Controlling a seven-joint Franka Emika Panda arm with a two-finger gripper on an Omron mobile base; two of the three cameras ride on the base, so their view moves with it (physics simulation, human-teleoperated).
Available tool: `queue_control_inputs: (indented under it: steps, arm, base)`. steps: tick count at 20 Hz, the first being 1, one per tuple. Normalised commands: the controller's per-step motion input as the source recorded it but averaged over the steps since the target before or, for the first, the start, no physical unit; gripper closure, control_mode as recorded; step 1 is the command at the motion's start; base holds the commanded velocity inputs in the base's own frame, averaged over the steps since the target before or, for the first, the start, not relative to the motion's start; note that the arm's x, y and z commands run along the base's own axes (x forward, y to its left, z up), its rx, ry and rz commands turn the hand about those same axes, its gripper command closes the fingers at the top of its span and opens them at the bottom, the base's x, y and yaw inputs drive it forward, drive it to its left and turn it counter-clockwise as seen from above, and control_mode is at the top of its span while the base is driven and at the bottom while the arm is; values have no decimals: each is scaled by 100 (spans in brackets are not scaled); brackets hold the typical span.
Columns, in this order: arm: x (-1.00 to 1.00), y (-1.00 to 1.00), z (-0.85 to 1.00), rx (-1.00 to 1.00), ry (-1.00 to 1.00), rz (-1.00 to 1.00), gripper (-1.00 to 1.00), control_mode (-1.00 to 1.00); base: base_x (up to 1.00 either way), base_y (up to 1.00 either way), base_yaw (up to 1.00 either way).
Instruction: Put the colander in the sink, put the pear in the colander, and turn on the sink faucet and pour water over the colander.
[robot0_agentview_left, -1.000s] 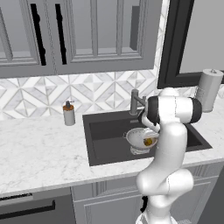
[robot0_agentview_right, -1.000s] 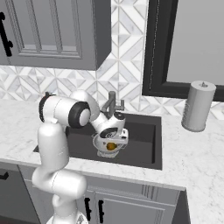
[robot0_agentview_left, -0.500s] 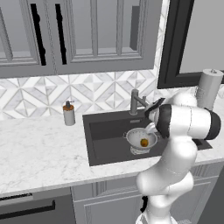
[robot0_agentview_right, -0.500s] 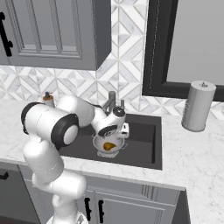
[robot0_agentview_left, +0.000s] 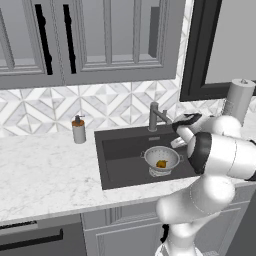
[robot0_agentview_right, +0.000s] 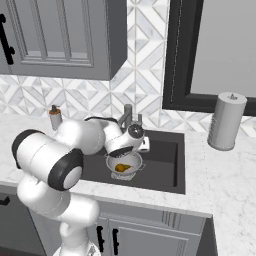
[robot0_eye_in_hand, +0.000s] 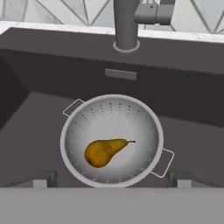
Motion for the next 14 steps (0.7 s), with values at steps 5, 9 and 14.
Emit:
queue_control_inputs:
  steps: [5,9,14]
  arm:
    - [0,-8,40,4,-16,0,-100,-100]
    - [0,0,39,2,-14,0,-100,-100]
    - [4,-5,37,3,-18,0,-100,-100]
  base:
    - [0,0,0]
    - [0,0,0]
    - [0,0,0]
